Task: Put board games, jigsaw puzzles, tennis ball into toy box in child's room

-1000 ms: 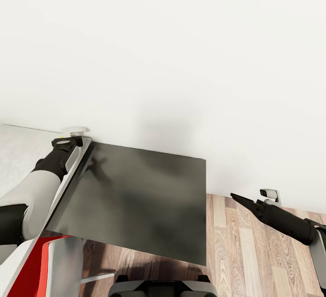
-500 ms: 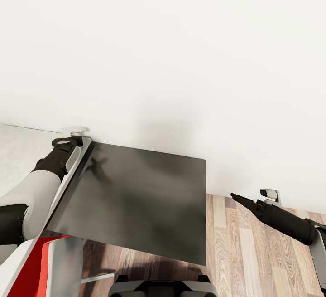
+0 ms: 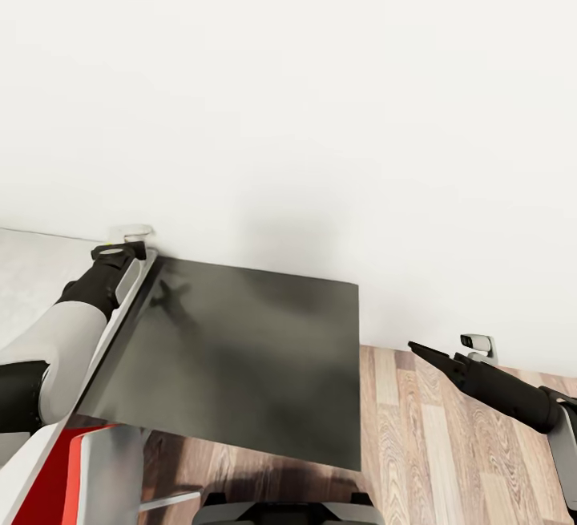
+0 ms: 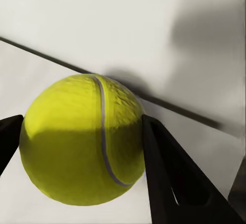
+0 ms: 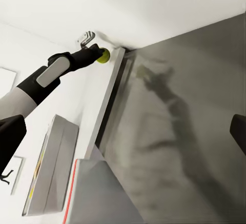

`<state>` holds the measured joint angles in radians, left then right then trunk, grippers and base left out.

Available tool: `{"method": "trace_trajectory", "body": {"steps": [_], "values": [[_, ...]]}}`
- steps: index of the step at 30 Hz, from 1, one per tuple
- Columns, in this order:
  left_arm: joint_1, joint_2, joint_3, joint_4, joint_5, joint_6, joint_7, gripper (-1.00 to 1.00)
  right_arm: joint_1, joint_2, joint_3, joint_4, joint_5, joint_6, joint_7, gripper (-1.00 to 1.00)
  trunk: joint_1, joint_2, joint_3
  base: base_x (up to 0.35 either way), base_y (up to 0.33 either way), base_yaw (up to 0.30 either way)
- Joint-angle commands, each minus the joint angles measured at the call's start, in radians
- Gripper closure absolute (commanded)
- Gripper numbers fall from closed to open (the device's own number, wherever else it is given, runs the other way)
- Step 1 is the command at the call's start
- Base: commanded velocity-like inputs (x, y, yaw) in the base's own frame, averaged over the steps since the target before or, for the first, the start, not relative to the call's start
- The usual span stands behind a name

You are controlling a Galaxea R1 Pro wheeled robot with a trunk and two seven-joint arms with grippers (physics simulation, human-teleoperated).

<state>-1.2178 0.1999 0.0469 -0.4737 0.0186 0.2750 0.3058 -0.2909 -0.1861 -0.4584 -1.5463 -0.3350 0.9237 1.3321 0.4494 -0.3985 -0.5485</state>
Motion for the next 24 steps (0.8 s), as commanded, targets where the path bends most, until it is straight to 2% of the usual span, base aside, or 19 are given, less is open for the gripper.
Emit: {"method": "trace_trajectory", "body": {"steps": [1,5,10,13,15,17,18,22,23,24], "values": [[0.0,0.002,0.002,-0.002,0.0,0.008,-0.004,1.0,-0.001,-0.001,0.0,0.0,-0.002,0.007,0.001,-1.0,0.001,-0.001,0.0,0.0,0.0,-0.078],[0.0,0.027,0.004,-0.001,0.007,0.015,-0.009,1.0,-0.001,-0.002,0.0,0.0,-0.002,0.007,0.001,-1.0,0.001,-0.001,0.006,0.0,0.0,-0.078],[0.0,0.063,0.007,0.0,0.013,0.061,-0.022,1.0,-0.001,-0.003,0.0,0.0,-0.002,0.007,0.002,-1.0,0.001,-0.001,0.014,0.0,0.0,-0.078],[0.0,0.098,0.01,0.0,0.017,0.107,-0.071,1.0,-0.001,-0.004,0.0,0.0,-0.002,0.007,0.001,-1.0,0.001,-0.001,0.018,0.0,0.0,-0.078],[0.0,0.134,0.029,0.0,0.026,0.165,-0.155,1.0,-0.001,-0.005,0.0,0.0,-0.002,0.007,0.002,-1.0,0.001,-0.001,0.022,0.0,0.0,-0.078],[0.0,0.188,0.068,0.0,0.029,0.24,-0.282,1.0,-0.001,-0.006,-0.001,0.0,-0.002,0.007,0.002,-1.0,0.001,-0.001,0.025,0.0,0.0,-0.079],[0.0,0.202,0.079,0.0,0.03,0.259,-0.317,1.0,-0.001,-0.006,-0.001,0.0,-0.002,0.007,0.002,-1.0,0.001,-0.001,0.026,0.0,0.0,-0.079],[0.005,0.316,0.159,0.0,0.032,0.425,-0.637,1.0,-0.001,-0.007,-0.002,0.0,-0.002,0.007,0.002,-1.0,0.001,-0.001,0.032,0.0,0.0,-0.078],[0.005,0.33,0.167,0.001,0.031,0.443,-0.682,1.0,-0.001,-0.007,-0.002,0.0,-0.002,0.007,0.002,-1.0,0.001,-0.001,0.034,0.0,0.0,-0.078],[0.008,0.36,0.181,0.002,0.031,0.479,-0.788,1.0,-0.001,-0.007,-0.002,0.0,-0.002,0.007,0.002,-1.0,0.001,-0.001,0.035,0.0,0.0,-0.078]]}}
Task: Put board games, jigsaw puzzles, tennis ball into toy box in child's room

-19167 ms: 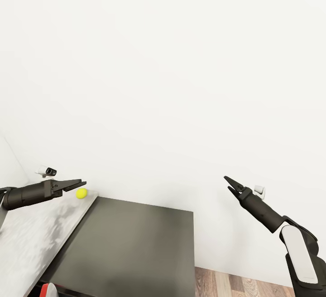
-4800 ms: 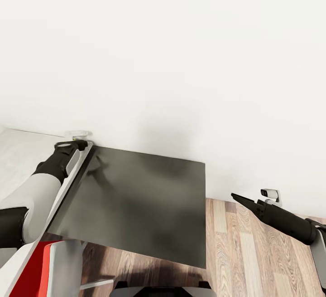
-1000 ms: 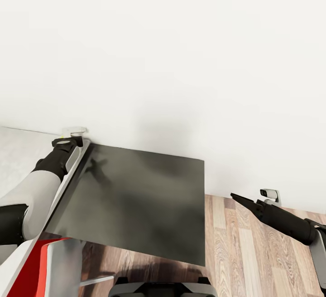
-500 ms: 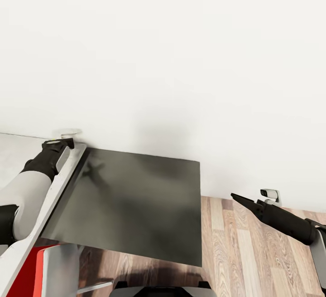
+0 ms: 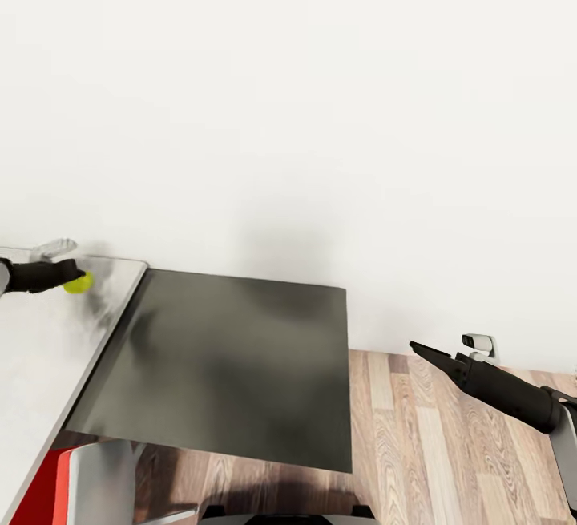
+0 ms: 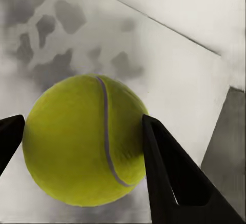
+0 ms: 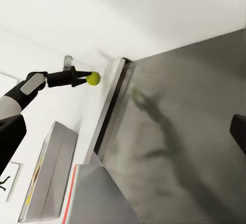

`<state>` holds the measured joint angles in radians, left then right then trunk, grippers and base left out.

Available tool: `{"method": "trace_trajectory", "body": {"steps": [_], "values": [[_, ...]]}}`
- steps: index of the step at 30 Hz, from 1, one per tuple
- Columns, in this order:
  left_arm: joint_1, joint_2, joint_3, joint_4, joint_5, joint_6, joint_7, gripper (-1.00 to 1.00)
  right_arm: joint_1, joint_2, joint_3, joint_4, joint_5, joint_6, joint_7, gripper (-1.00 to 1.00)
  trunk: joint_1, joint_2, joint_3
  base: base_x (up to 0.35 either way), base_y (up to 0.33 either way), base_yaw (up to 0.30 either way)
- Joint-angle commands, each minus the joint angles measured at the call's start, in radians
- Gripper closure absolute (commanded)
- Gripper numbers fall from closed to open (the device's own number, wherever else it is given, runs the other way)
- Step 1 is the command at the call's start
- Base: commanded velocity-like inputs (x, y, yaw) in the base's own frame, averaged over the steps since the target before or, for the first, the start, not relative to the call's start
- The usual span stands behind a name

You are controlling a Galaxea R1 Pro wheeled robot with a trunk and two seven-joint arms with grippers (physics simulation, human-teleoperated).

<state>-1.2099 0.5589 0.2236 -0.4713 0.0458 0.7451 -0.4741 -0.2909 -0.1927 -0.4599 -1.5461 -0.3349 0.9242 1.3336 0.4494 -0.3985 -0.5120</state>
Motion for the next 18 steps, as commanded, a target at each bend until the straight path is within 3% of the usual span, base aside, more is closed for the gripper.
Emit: {"method": "trace_trajectory", "body": {"steps": [1,4,5,6,7,9,13,18], "values": [[0.002,0.027,0.014,0.0,0.004,0.038,-0.104,1.0,-0.001,0.0,0.0,0.0,-0.003,0.007,0.001,-1.0,0.001,-0.001,0.0,0.0,0.0,-0.078],[0.027,0.11,0.027,0.017,0.005,0.11,-0.424,1.0,-0.001,0.001,0.0,0.0,-0.003,0.007,0.001,-1.0,0.001,-0.001,0.005,0.0,0.0,-0.078],[0.034,0.122,0.027,0.024,0.004,0.118,-0.48,1.0,-0.001,0.001,0.0,0.0,-0.003,0.007,0.001,-1.0,0.001,-0.001,0.006,0.0,0.0,-0.072],[0.05,0.143,0.029,0.042,0.004,0.128,-0.587,1.0,-0.001,0.001,0.0,0.0,-0.004,0.007,0.001,-1.0,0.001,-0.001,0.008,0.0,0.0,-0.05],[0.081,0.167,0.03,0.077,0.002,0.133,-0.752,1.0,-0.001,0.001,0.0,0.0,-0.004,0.007,0.001,-1.0,0.001,-0.001,0.009,-0.014,0.0,0.004],[0.121,0.185,0.031,0.118,0.0,0.132,-0.921,1.0,-0.001,0.002,0.0,-0.001,-0.005,0.007,0.002,-1.0,0.001,-0.001,0.013,-0.053,0.0,0.052],[0.193,0.195,0.031,0.189,0.0,0.087,-1.085,1.0,-0.001,0.003,0.0,-0.002,-0.005,0.006,0.003,-1.0,0.001,-0.001,0.019,-0.042,0.0,0.101],[0.23,0.196,0.032,0.26,0.005,0.006,-1.097,1.0,-0.001,0.008,0.0,-0.001,-0.003,0.005,-0.002,-1.0,0.001,-0.001,0.022,-0.007,0.0,0.056]]}}
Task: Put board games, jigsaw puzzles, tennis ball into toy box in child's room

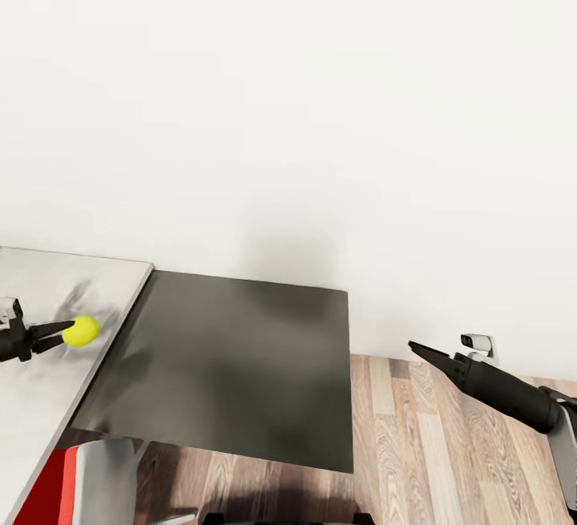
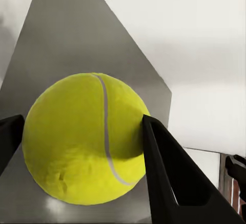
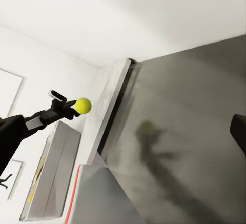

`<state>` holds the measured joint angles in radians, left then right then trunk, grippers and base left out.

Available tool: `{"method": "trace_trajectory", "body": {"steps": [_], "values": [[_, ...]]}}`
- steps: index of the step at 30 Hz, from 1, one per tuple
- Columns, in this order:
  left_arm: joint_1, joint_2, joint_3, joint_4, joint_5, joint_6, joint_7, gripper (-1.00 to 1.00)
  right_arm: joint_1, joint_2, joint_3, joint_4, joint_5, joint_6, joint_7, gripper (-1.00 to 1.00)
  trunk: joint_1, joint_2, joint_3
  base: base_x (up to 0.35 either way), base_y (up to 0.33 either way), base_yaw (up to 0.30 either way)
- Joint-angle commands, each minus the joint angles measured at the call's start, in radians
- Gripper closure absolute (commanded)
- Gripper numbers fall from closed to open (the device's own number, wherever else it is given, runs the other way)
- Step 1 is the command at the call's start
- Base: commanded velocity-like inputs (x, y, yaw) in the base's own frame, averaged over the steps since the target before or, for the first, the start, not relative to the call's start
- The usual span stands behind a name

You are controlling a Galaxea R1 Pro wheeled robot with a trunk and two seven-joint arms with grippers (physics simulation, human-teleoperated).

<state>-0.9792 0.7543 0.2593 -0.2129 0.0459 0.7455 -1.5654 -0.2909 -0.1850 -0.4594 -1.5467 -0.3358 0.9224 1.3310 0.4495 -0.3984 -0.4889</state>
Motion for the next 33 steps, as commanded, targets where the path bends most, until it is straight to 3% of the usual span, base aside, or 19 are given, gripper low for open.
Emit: {"method": "trace_trajectory", "body": {"steps": [1,6,14,33], "values": [[0.0,0.001,-0.003,0.004,0.005,0.003,-0.005,1.0,-0.001,0.0,0.0,0.0,-0.002,0.007,0.0,-1.0,0.001,-0.002,-0.001,-0.002,0.0,0.017],[0.005,-0.003,0.019,0.013,0.006,-0.012,-0.005,1.0,-0.001,0.004,0.005,0.0,-0.002,0.006,-0.029,-1.0,0.001,-0.002,-0.001,-0.001,-0.061,0.005],[0.005,-0.007,0.026,0.013,0.006,-0.013,-0.005,1.0,-0.001,0.004,0.008,0.0,-0.006,0.007,-0.075,-1.0,0.001,-0.002,-0.001,0.0,-0.185,0.0],[0.005,-0.009,0.026,0.014,0.006,-0.014,-0.005,1.0,-0.001,0.007,0.008,-0.001,-0.005,0.006,-0.078,-1.0,0.001,-0.002,0.005,-0.004,-0.021,0.019]]}}
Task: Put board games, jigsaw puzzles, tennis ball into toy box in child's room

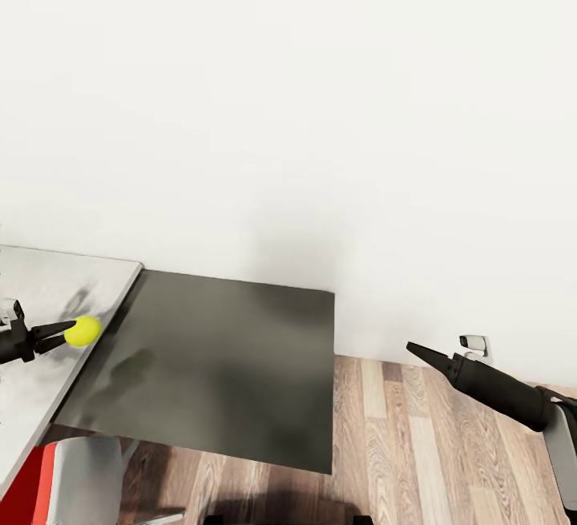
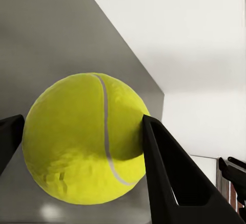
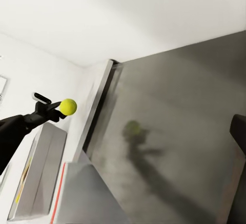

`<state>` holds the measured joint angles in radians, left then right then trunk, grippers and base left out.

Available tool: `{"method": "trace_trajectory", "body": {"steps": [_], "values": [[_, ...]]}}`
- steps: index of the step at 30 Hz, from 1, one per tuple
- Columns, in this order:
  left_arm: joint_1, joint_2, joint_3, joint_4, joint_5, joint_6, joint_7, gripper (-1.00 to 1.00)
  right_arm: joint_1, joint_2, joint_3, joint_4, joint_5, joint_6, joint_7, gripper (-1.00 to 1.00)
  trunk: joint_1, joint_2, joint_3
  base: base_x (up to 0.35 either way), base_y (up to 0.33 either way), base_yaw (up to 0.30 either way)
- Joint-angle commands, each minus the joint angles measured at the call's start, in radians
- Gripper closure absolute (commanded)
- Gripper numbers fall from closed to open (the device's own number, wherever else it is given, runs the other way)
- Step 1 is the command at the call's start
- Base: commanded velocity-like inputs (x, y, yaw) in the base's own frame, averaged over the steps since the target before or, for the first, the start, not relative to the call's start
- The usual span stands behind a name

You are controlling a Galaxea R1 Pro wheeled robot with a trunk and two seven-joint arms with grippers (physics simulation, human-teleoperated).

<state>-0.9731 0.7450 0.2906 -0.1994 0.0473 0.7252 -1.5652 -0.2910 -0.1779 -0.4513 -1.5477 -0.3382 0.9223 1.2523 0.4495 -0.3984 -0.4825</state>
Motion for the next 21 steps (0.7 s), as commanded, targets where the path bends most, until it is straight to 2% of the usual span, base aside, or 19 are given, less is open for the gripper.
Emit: {"method": "trace_trajectory", "body": {"steps": [1,12,21], "values": [[-0.001,0.001,-0.005,0.001,0.005,0.006,-0.006,1.0,0.0,0.0,-0.001,0.0,-0.003,0.006,0.001,-1.0,0.0,-0.002,0.0,-0.039,-0.13,0.094],[-0.001,0.001,-0.004,0.0,0.005,0.005,-0.006,1.0,0.0,0.0,-0.001,0.0,-0.005,-0.038,0.004,-1.0,0.0,-0.002,0.016,-0.007,-0.036,0.102],[-0.001,0.001,-0.004,0.0,0.005,0.005,-0.006,1.0,0.0,0.0,-0.001,0.0,-0.005,-0.044,0.005,-1.0,0.0,-0.002,0.03,0.0,-0.001,0.104]]}}
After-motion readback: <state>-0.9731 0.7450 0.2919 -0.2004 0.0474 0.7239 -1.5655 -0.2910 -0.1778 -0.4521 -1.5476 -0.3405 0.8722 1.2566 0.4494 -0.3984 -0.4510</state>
